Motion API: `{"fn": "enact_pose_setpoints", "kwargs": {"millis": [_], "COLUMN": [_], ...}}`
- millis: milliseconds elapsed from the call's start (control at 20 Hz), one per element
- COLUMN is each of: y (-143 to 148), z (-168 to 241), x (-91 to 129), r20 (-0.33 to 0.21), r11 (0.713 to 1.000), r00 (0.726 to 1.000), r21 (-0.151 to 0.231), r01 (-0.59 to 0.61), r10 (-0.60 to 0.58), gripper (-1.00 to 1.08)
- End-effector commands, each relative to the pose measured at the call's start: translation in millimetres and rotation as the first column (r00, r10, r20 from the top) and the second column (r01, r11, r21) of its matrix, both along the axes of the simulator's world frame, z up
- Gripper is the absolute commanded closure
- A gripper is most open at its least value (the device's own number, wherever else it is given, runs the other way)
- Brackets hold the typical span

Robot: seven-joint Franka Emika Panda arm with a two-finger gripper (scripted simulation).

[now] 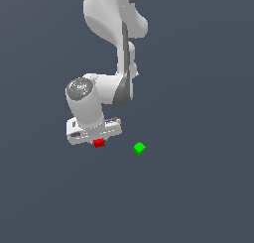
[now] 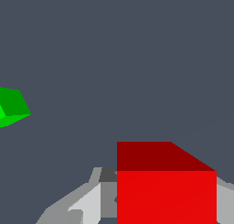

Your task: Stack the red cube on top of the green cube.

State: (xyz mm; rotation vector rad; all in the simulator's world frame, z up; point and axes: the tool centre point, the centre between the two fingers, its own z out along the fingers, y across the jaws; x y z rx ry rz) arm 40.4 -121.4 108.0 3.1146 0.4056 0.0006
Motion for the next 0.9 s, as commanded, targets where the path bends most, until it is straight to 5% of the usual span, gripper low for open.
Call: {"fn": "enact_pose_setpoints", "kwargs": {"millis": [0,500,850], "y": [23,135,177], "z": [-5,-35,-46], "x": [-1,-4,-3], "r20": [0.000,0.000,0.000], "r11": [1.000,1.000,1.000], "r00": [1.000,1.000,1.000], "r21": [0.000,0.001,0.001], "r01": [-0.002,-0.002,-0.002], "r10": [0.002,0.002,0.002], "gripper": [1.08,1.08,1.08]}}
